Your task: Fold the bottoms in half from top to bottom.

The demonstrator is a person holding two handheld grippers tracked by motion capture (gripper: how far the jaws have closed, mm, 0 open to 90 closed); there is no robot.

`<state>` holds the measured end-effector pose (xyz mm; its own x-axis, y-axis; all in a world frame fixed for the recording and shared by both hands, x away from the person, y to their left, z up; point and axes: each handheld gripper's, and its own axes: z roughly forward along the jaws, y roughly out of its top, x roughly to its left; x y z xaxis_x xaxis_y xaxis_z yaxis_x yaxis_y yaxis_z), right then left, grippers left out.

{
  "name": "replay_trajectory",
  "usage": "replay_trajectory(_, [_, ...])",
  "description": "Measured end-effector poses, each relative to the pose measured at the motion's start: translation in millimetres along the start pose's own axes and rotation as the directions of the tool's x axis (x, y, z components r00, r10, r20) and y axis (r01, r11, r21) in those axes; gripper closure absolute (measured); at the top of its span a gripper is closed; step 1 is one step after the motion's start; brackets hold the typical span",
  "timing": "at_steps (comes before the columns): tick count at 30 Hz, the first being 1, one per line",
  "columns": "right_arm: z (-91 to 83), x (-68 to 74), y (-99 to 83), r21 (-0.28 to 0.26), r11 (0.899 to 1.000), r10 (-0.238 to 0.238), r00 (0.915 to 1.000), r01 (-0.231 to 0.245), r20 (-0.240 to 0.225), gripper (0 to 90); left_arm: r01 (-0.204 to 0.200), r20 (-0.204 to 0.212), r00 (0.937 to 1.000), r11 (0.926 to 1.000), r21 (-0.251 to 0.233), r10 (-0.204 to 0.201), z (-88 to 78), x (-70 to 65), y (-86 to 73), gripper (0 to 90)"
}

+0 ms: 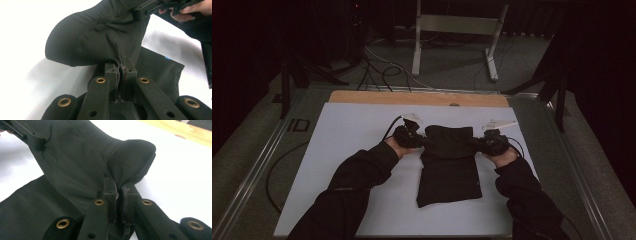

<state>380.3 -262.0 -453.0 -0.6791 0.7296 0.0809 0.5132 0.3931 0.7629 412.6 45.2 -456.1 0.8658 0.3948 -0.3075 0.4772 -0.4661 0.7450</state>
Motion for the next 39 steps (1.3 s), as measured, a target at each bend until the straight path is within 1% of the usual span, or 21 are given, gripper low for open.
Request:
replay_trajectory(2, [-2.6, 2.8, -3.8, 0.001, 1.000, 0.001, 1.0000, -0.001, -0.002, 84.4, -0.008, 0.007, 0.9999, 1.0000, 0.000, 0.008, -0.2, -5.0, -2.2, 86.6])
replay_trajectory(3, [-4.6, 4.3, -5.9, 0.002, 1.000, -0.006, 1.0000, 0.006, -0.002, 84.4, -0.007, 0.008, 0.9999, 1.0000, 0.003, 0.007, -0.2, -7.0, -3.1, 86.6])
replay_trajectory(6, [-8.7, 8.6, -10.4, 0.001, 1.000, -0.005, 1.0000, 0.005, -0.005, 84.4, -0.008, 0.016, 0.9998, 0.9999, 0.010, 0.008, 0.3, -12.8, -6.3, 86.6])
replay_trajectory(8, [-11.3, 12.6, -14.9, -0.005, 1.000, 0.001, 0.9999, -0.001, -0.012, 84.3, -0.014, 0.021, 0.9997, 0.9998, 0.012, 0.013, 0.2, -15.9, -8.5, 86.6])
replay_trajectory(11, [-14.6, 19.4, -21.3, 0.000, 1.000, -0.005, 0.9998, 0.005, -0.020, 84.3, -0.015, 0.029, 0.9995, 0.9997, 0.022, 0.014, -0.2, -20.6, -13.0, 86.6])
replay_trajectory(12, [-15.5, 20.2, -23.0, 0.004, 1.000, -0.013, 0.9997, 0.013, -0.020, 84.4, -0.015, 0.034, 0.9993, 0.9997, 0.021, 0.014, 0.0, -22.1, -14.9, 86.6])
replay_trajectory(14, [-17.3, 23.6, -27.4, 0.003, 1.000, -0.004, 0.9997, 0.004, -0.025, 84.4, -0.017, 0.038, 0.9992, 0.9994, 0.029, 0.016, 0.6, -25.7, -18.5, 86.6])
replay_trajectory(16, [-20.0, 26.1, -31.5, 0.006, 1.000, -0.007, 0.9995, 0.007, -0.030, 84.3, -0.013, 0.044, 0.9990, 0.9993, 0.035, 0.011, 1.1, -30.6, -22.7, 86.6])
replay_trajectory(17, [-21.2, 27.9, -33.1, 0.006, 1.000, 0.000, 0.9995, 0.000, -0.031, 84.3, -0.018, 0.044, 0.9989, 0.9992, 0.036, 0.016, 1.2, -32.7, -24.1, 86.6])
replay_trajectory(18, [-22.2, 28.9, -34.4, 0.006, 1.000, 0.000, 0.9994, 0.001, -0.034, 84.4, -0.017, 0.054, 0.9984, 0.9993, 0.032, 0.015, 1.2, -36.2, -26.9, 86.6])
replay_trajectory(20, [-24.6, 33.1, -38.2, 0.015, 1.000, -0.008, 0.9993, 0.008, -0.036, 84.3, -0.025, 0.057, 0.9981, 0.9990, 0.037, 0.022, 1.5, -40.6, -30.7, 86.6])
replay_trajectory(21, [-25.5, 34.6, -39.7, 0.018, 1.000, -0.003, 0.9992, 0.004, -0.040, 84.4, -0.023, 0.059, 0.9980, 0.9989, 0.040, 0.021, 1.6, -43.2, -33.5, 86.6])
replay_trajectory(23, [-26.9, 39.0, -43.9, 0.023, 1.000, -0.011, 0.9989, 0.012, -0.045, 84.3, -0.024, 0.067, 0.9975, 0.9988, 0.044, 0.021, 1.4, -45.7, -37.1, 86.5])
replay_trajectory(24, [-27.3, 40.0, -45.4, 0.026, 1.000, -0.011, 0.9988, 0.012, -0.048, 84.3, -0.021, 0.067, 0.9976, 0.9989, 0.041, 0.018, 1.3, -47.2, -39.2, 86.6])
replay_trajectory(28, [-28.1, 45.3, -52.3, 0.041, 0.999, -0.013, 0.9985, 0.015, -0.054, 84.3, -0.038, 0.063, 0.9974, 0.9981, 0.049, 0.035, 2.3, -56.6, -46.8, 86.5])
replay_trajectory(29, [-28.0, 47.2, -54.6, 0.045, 0.999, -0.008, 0.9986, 0.010, -0.052, 84.3, -0.041, 0.061, 0.9974, 0.9979, 0.050, 0.038, 2.8, -58.6, -48.7, 86.5])
replay_trajectory(31, [-27.4, 48.6, -57.7, 0.058, 0.998, -0.020, 0.9983, 0.023, -0.054, 84.3, -0.045, 0.061, 0.9973, 0.9972, 0.060, 0.041, 4.2, -61.8, -52.5, 86.5])
replay_trajectory(32, [-27.1, 49.3, -59.5, 0.059, 0.998, -0.008, 0.9983, 0.011, -0.057, 84.3, -0.043, 0.065, 0.9972, 0.9968, 0.067, 0.039, 5.4, -63.1, -55.4, 86.5])
replay_trajectory(34, [-25.8, 51.0, -62.6, 0.070, 0.997, -0.010, 0.9981, 0.014, -0.061, 84.3, -0.046, 0.067, 0.9970, 0.9958, 0.080, 0.040, 7.3, -64.7, -58.8, 86.5])
replay_trajectory(35, [-25.4, 51.4, -63.9, 0.076, 0.997, -0.011, 0.9979, 0.016, -0.063, 84.3, -0.041, 0.070, 0.9969, 0.9961, 0.078, 0.036, 8.2, -64.7, -60.4, 86.5])
replay_trajectory(39, [-25.7, 53.4, -67.9, 0.079, 0.997, 0.004, 0.9976, 0.002, -0.068, 84.3, -0.052, 0.051, 0.9976, 0.9948, 0.087, 0.048, 8.4, -63.1, -64.5, 86.5])
